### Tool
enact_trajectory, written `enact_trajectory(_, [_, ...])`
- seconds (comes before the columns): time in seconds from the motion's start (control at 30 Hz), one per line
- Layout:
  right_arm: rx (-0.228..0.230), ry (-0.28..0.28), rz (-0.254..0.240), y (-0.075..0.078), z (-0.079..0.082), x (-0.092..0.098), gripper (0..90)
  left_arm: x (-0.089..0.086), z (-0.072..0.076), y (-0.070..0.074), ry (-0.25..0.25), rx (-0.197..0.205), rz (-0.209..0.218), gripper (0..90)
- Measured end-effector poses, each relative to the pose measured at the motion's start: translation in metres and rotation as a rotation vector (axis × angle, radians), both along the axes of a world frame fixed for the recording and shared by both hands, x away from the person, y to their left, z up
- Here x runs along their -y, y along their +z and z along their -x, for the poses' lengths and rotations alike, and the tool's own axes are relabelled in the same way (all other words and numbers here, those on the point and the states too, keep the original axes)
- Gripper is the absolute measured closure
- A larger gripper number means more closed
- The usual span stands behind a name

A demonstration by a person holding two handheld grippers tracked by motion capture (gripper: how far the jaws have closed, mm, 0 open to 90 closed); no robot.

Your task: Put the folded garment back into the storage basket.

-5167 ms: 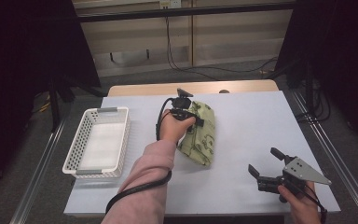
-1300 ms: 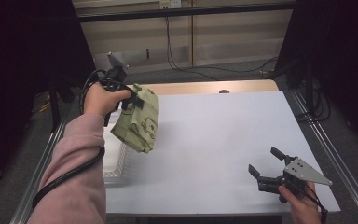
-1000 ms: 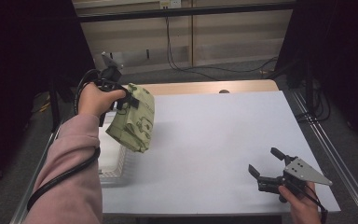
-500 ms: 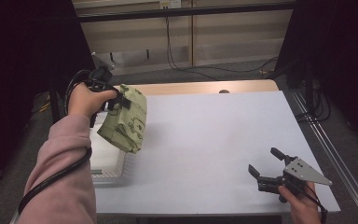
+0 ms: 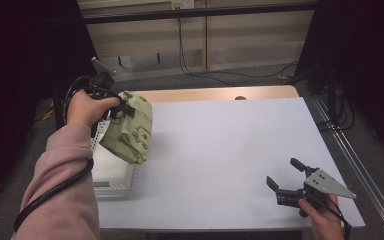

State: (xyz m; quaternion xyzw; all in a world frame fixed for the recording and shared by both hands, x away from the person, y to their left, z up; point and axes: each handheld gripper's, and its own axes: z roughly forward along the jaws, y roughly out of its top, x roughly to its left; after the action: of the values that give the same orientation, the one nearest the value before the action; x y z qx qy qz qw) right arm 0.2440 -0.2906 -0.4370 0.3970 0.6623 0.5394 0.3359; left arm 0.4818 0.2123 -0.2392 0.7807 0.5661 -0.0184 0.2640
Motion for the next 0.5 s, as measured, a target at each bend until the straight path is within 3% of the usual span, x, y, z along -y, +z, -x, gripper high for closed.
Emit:
enact_trajectory(0.2, [0.0, 0.002, 0.0, 0.0, 0.0, 0.0, 1.9, -0.006, 0.0, -0.001, 0.012, -0.002, 0.007, 74.3])
enact_trajectory(0.23, [-0.007, -0.005, -0.039, 0.001, 0.001, -0.003, 1.9, -0.007, 0.0, 0.0, 0.009, -0.001, 0.006, 74.3])
enact_trajectory(0.27, [-0.007, -0.005, -0.039, 0.001, 0.001, -0.003, 1.9, -0.007, 0.001, 0.0, 0.016, -0.006, 0.013, 74.3])
enact_trajectory(0.3, [-0.013, -0.017, -0.056, 0.001, 0.001, -0.004, 1.9, -0.008, 0.001, 0.0, 0.01, -0.003, 0.009, 74.3])
enact_trajectory(0.33, [-0.01, -0.016, -0.053, 0.001, 0.0, -0.004, 1.9, -0.013, 0.0, 0.001, -0.054, -0.014, -0.028, 74.3])
enact_trajectory(0.37, [-0.011, -0.016, -0.054, 0.001, 0.001, -0.004, 1.9, -0.013, 0.0, 0.001, -0.042, -0.01, -0.025, 74.3])
enact_trajectory(0.4, [-0.01, -0.015, -0.053, 0.001, 0.0, -0.004, 1.9, -0.011, 0.001, 0.0, 0.006, 0.002, -0.004, 74.3])
enact_trajectory(0.5, [-0.01, -0.015, -0.055, 0.001, 0.001, -0.004, 1.8, -0.013, 0.001, 0.0, 0.008, 0.0, -0.003, 74.3])
